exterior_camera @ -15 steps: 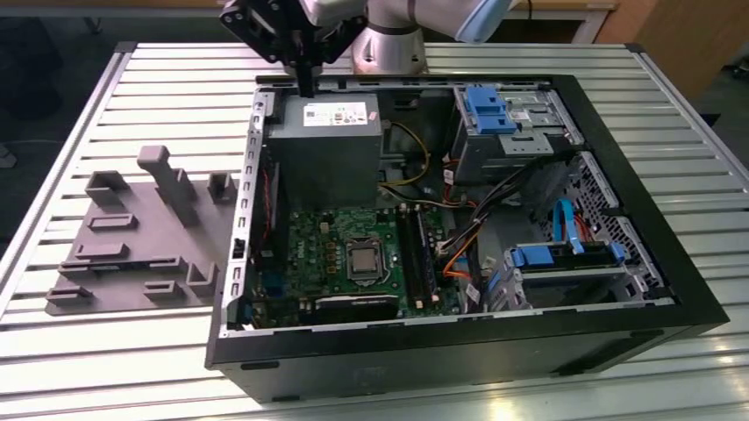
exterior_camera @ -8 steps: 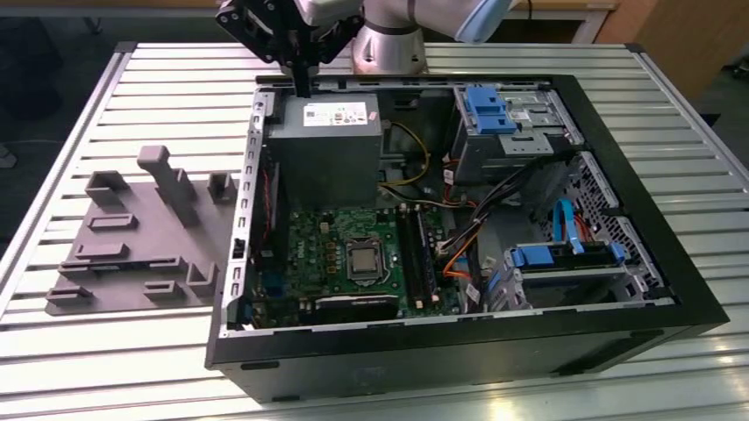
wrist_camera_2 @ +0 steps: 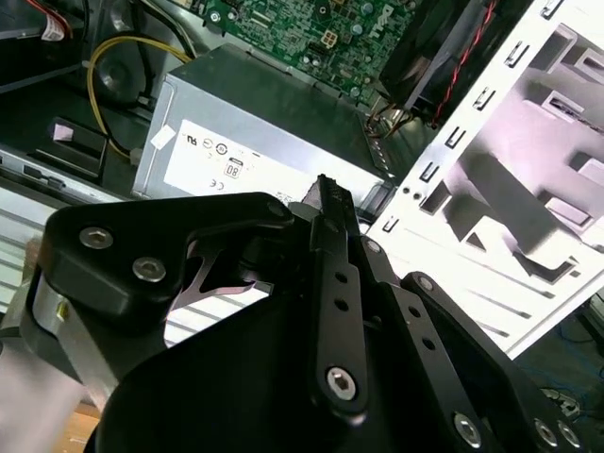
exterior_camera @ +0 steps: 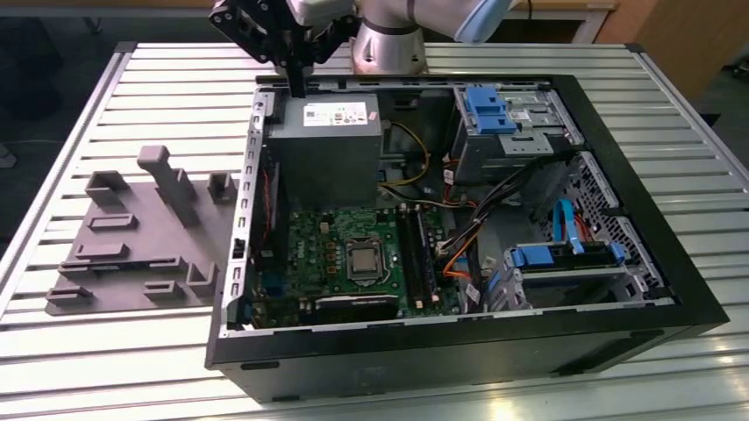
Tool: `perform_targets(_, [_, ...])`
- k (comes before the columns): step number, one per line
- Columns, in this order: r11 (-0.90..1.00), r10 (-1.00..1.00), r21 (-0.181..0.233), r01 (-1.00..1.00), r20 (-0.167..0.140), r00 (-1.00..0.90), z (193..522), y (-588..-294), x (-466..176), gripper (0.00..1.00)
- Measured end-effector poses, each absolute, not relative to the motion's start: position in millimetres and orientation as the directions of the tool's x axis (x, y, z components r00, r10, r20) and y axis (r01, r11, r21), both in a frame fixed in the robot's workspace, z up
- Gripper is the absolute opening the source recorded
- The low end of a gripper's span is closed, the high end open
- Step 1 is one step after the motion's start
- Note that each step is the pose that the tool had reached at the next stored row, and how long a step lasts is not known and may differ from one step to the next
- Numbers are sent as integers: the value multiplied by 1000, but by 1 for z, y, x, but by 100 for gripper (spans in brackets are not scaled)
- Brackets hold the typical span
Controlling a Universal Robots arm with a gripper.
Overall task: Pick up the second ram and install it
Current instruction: 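Reach for the second ram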
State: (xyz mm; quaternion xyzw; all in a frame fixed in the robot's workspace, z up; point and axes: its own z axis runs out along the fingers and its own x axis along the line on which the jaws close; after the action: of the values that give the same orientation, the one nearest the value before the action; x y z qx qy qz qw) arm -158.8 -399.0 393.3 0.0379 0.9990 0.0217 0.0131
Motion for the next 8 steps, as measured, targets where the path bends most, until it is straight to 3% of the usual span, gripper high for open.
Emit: perform_targets(8, [996, 76, 44, 75, -24, -997, 393, -399, -164, 11])
